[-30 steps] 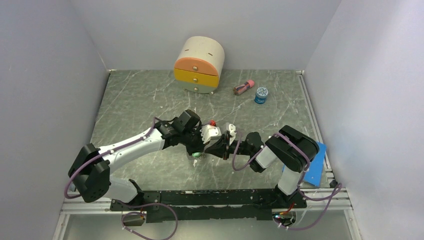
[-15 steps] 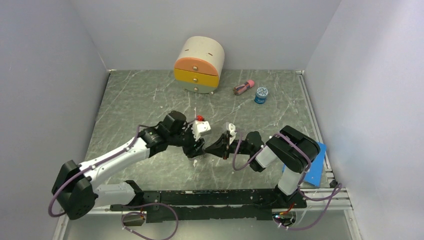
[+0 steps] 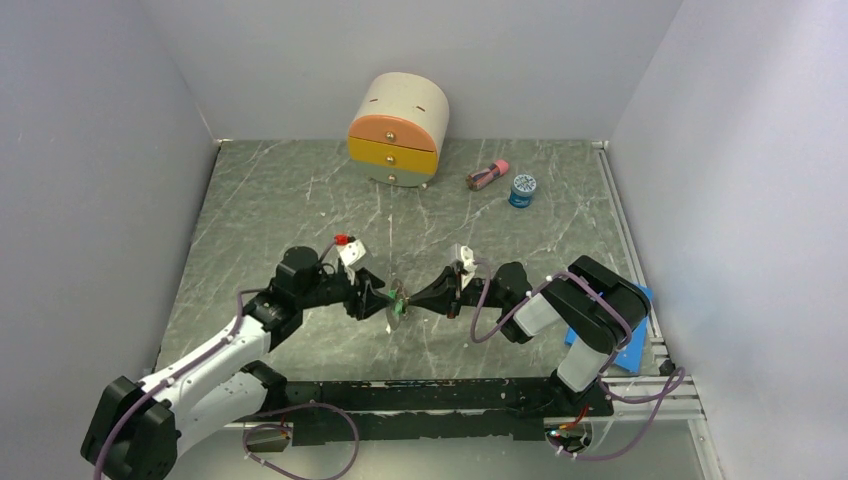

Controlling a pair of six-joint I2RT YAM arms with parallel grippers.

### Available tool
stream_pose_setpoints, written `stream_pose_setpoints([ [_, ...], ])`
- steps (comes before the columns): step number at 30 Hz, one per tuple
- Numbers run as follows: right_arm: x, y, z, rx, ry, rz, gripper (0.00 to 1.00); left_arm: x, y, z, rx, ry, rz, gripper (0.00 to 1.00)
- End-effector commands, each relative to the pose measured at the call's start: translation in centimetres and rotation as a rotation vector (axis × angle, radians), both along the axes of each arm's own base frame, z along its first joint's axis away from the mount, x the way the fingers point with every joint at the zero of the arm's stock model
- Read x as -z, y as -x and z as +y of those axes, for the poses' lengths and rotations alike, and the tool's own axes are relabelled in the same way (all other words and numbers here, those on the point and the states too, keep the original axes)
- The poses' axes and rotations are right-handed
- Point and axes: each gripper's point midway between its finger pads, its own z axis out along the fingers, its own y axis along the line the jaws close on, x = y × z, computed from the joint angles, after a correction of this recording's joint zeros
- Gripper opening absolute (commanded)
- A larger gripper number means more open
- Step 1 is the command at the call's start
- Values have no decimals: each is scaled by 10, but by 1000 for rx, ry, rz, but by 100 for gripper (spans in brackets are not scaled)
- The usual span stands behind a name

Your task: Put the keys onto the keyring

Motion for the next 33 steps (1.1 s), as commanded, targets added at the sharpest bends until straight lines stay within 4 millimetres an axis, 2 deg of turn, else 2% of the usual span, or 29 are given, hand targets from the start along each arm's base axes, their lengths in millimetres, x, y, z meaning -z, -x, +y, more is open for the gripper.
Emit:
stream_pose_setpoints([
  [1,-50,7,1,-40,-149,-186,0,-25,5,-9,50,159,-144,56],
  [5,-51,9,1,-47,-150,-189,0,-23,11,-12,103,185,-211,59],
  [10,-52,10,1,-53,-152,-192,0,-12,11,-17,153,161,-203,59],
  [20,-50,11,2,-56,-149,-188,0,2,8,-24,212,100,-237,56],
  [27,-50,9,2,-52,-149,-184,0,10,9,-29,241,68,-251,47],
  [30,-50,10,2,-52,-149,-184,0,10,11,-30,259,66,-261,34],
  [33,-49,10,2,-54,-148,-183,0,13,14,-31,289,49,-245,27],
])
